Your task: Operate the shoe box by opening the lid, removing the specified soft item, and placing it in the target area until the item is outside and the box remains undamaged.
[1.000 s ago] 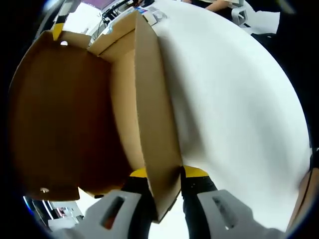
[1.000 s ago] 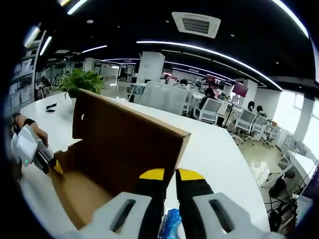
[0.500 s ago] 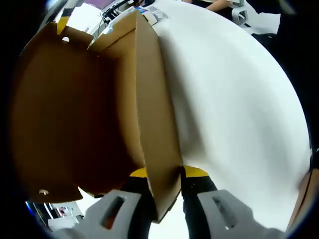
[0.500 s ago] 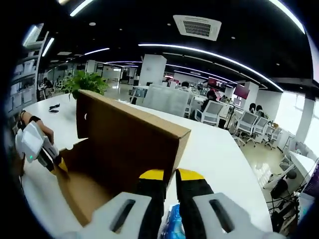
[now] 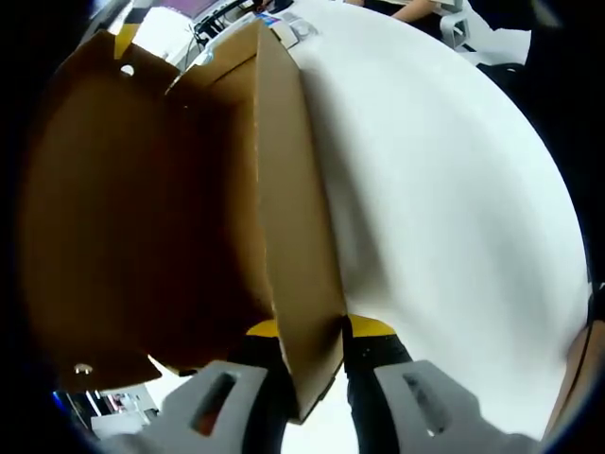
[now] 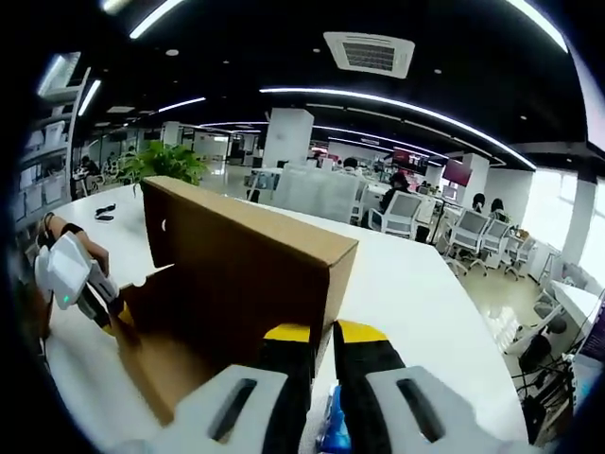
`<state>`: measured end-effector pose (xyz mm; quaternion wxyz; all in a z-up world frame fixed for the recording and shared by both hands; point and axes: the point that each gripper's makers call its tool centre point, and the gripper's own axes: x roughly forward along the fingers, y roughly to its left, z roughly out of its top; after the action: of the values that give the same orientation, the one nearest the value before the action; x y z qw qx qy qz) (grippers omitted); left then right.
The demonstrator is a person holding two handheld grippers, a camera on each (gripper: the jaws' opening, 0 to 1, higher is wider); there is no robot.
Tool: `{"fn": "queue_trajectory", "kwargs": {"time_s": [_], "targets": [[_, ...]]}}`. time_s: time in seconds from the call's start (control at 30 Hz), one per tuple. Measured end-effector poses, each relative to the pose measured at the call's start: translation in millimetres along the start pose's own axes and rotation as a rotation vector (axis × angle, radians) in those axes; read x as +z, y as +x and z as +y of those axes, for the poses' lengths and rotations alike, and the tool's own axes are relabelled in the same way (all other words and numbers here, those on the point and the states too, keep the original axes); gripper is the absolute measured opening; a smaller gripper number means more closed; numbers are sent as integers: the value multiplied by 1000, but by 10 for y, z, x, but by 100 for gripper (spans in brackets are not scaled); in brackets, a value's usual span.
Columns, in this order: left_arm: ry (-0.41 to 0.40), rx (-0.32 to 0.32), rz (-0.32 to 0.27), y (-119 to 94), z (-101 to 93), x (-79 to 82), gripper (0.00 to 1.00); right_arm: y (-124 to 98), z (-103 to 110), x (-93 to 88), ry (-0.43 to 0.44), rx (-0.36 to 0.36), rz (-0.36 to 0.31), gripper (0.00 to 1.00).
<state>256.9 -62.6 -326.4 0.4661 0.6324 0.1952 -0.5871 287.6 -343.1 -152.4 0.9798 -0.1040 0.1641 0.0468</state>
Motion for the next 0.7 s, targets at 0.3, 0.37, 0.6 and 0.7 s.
{"fn": "queue_trajectory", "kwargs": {"time_s": [0.3,0.37,0.6,0.7], "targets": [[1,1,1,0,-1,2,19,-49,31,-33,21,3,-12,6],[0,1,1,0,1,2,19,-54,33,-42,21,5,-12,6],[2,0,0,2,1,2,18,-48,36,-36,22,5,-17,6],[3,1,0,2,0,3,18,-47,29,-22,22,1,-21,7]]}}
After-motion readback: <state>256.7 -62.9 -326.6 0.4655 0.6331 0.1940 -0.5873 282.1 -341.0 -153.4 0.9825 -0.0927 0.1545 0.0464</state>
